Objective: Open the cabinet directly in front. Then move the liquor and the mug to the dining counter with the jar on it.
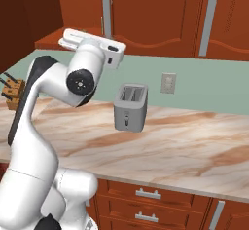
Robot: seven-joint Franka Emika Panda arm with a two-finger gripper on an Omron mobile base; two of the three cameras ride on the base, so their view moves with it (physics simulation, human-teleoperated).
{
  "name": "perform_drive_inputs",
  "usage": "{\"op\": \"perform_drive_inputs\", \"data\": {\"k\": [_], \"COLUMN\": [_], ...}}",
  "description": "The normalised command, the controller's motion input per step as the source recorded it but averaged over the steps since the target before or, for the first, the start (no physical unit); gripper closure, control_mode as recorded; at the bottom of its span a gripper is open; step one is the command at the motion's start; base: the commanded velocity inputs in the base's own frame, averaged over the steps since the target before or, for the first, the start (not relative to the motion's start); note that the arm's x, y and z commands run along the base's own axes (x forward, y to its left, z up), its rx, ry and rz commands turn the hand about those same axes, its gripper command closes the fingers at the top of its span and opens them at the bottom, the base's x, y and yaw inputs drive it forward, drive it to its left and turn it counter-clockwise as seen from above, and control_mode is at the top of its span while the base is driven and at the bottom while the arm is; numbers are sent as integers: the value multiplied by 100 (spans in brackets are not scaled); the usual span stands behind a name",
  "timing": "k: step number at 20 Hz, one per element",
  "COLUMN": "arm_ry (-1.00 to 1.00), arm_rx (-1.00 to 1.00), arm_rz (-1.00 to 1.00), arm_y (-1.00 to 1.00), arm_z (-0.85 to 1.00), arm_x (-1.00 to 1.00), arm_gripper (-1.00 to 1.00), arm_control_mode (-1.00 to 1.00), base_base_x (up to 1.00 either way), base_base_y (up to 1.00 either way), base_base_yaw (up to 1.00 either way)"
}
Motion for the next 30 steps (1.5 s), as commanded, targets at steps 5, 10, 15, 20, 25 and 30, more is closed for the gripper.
{"op": "perform_drive_inputs", "data": {"k": [5,10,15,20,25,30], "arm_ry": [3,2,4,2,0,0], "arm_rx": [0,-1,-1,0,0,0], "arm_rz": [2,0,0,0,-1,0], "arm_y": [-18,1,1,0,0,0], "arm_z": [0,0,0,0,-2,-2], "arm_x": [53,48,65,73,81,55], "arm_gripper": [-100,-100,-100,-100,-100,100], "arm_control_mode": [-100,-100,-100,-100,-100,-100], "base_base_x": [0,0,0,0,0,0], "base_base_y": [0,0,0,0,0,0], "base_base_yaw": [0,0,0,0,0,0]}}
